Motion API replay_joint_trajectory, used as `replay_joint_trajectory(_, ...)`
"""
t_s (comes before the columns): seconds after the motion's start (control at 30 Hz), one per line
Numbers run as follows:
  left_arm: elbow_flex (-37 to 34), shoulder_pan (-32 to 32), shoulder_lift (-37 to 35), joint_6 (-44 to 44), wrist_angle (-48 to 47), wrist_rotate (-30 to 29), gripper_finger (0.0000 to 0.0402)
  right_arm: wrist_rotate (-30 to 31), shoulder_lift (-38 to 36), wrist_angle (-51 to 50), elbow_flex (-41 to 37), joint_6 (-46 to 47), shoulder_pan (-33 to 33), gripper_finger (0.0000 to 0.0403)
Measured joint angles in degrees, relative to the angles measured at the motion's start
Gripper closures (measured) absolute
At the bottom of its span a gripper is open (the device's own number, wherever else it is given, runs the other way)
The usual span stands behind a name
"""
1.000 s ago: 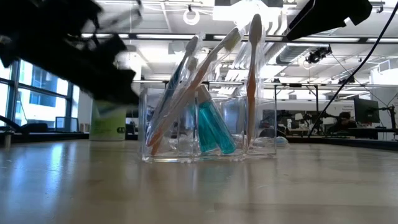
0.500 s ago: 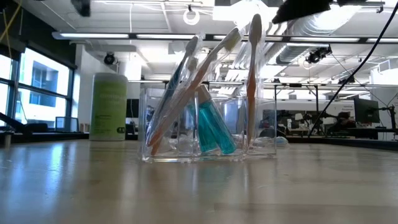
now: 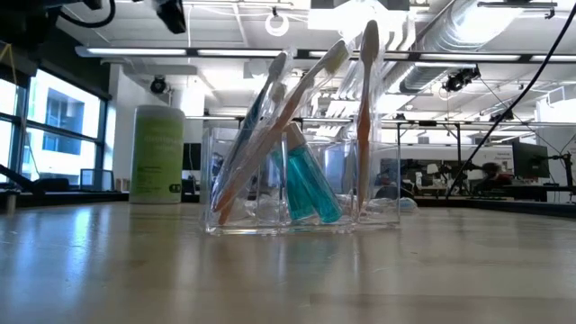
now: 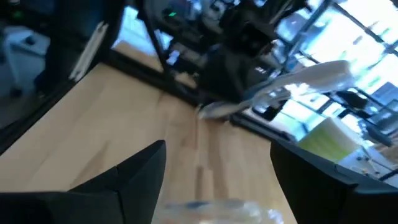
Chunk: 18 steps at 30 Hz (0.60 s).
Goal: Pick & Place toothbrushing station
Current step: Put the blue toothbrush into the transparent organizer
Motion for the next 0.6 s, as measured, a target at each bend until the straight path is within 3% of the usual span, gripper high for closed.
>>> replay_joint_trajectory(0.17, 2.79, -0.01, 2.96, 5.95, -0.21, 1.84, 0.0388, 2.64, 0.0, 5.5, 0.0, 2.1, -2.67, 0.0121)
replay_joint_trajectory(0.43, 6.62, 0.29, 5.34, 11.51, -0.23, 1.89, 0.0388, -14.31, 0.0, 6.77, 0.0, 3.71, -6.59, 0.0121)
replay_joint_trajectory(0.6, 6.74, 2.15, 5.56, 10.02, -0.72, 1.8, 0.0388, -17.34, 0.0, 9.26, 0.0, 3.81, -7.86, 0.0121)
